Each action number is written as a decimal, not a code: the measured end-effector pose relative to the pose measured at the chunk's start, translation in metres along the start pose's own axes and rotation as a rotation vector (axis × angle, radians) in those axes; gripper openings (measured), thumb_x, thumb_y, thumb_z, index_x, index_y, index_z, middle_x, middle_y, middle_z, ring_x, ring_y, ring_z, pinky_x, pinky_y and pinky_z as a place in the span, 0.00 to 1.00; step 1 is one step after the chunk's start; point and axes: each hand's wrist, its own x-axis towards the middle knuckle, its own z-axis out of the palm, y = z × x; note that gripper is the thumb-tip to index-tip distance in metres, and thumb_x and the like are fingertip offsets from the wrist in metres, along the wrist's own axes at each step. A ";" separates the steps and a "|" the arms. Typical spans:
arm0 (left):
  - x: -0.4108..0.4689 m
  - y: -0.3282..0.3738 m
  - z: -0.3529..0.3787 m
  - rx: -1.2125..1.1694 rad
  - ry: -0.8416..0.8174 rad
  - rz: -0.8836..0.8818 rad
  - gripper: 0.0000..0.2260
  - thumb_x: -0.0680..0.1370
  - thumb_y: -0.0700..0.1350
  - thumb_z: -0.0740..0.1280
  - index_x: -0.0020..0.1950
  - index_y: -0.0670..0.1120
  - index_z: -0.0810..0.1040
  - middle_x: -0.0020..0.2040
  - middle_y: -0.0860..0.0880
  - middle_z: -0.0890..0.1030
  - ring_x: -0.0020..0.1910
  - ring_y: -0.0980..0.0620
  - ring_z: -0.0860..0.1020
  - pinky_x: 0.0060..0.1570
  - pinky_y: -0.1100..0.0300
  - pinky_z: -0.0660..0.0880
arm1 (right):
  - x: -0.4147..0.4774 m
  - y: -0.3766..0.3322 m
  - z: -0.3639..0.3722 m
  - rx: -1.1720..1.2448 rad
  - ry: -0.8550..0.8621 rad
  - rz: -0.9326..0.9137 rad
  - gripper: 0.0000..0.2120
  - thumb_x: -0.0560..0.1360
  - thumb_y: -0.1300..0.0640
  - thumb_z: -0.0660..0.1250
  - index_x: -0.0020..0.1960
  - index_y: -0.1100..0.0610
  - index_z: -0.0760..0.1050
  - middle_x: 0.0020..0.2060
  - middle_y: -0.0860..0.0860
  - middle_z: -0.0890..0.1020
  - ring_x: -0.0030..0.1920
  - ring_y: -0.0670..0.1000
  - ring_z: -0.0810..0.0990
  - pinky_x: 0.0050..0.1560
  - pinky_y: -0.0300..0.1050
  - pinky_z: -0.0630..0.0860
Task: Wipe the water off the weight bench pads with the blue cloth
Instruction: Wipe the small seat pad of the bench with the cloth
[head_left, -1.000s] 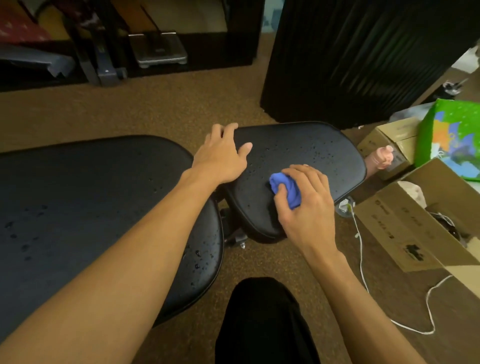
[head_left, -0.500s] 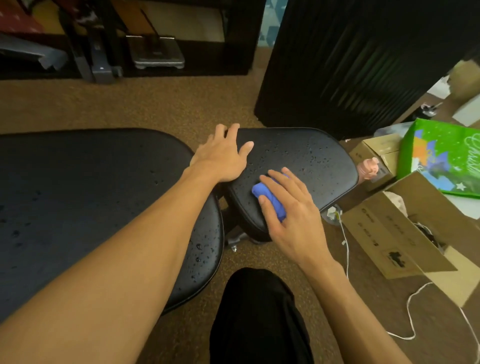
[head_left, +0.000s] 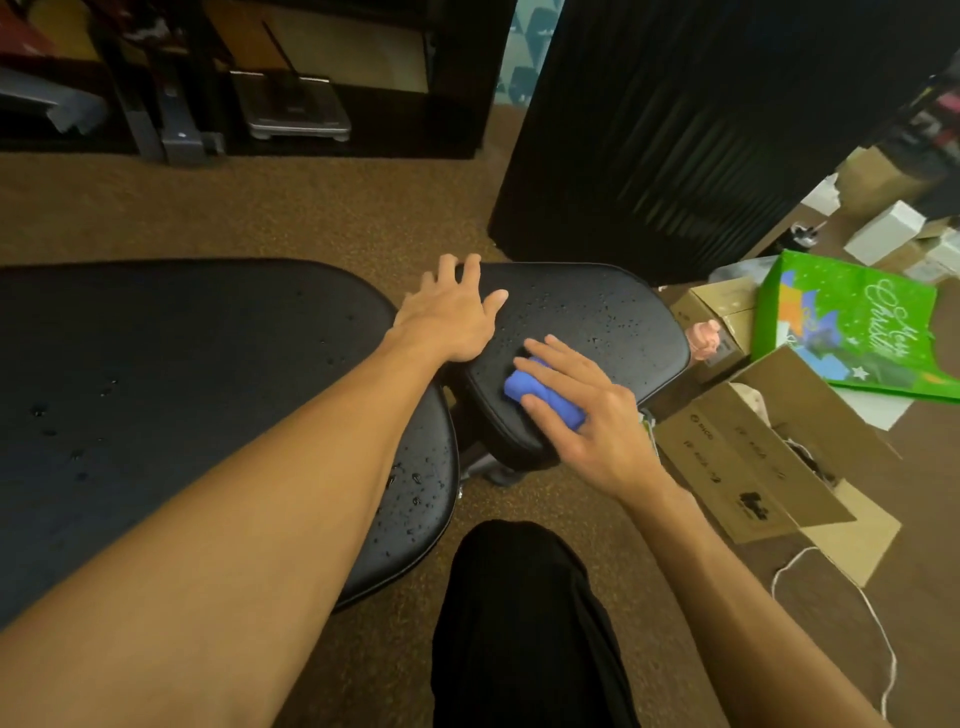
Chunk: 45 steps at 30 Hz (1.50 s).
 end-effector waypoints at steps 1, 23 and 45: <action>0.001 0.000 0.000 0.006 -0.002 -0.002 0.32 0.89 0.63 0.49 0.88 0.49 0.48 0.86 0.42 0.53 0.81 0.36 0.61 0.77 0.36 0.63 | 0.002 0.001 -0.001 -0.004 0.011 0.064 0.21 0.84 0.45 0.65 0.76 0.47 0.74 0.79 0.43 0.70 0.82 0.43 0.60 0.77 0.31 0.52; 0.008 -0.013 -0.010 -0.185 -0.097 0.038 0.35 0.87 0.65 0.56 0.89 0.52 0.48 0.87 0.46 0.48 0.85 0.39 0.54 0.80 0.36 0.60 | -0.024 -0.017 0.007 0.004 -0.031 -0.013 0.23 0.84 0.44 0.64 0.78 0.47 0.72 0.80 0.44 0.68 0.83 0.45 0.57 0.82 0.46 0.57; 0.003 -0.013 -0.009 -0.273 0.003 0.040 0.30 0.88 0.59 0.61 0.87 0.52 0.57 0.86 0.46 0.57 0.83 0.42 0.62 0.81 0.44 0.63 | -0.025 -0.049 0.055 -0.121 0.228 0.004 0.31 0.84 0.48 0.67 0.82 0.58 0.63 0.82 0.52 0.64 0.84 0.51 0.57 0.85 0.50 0.50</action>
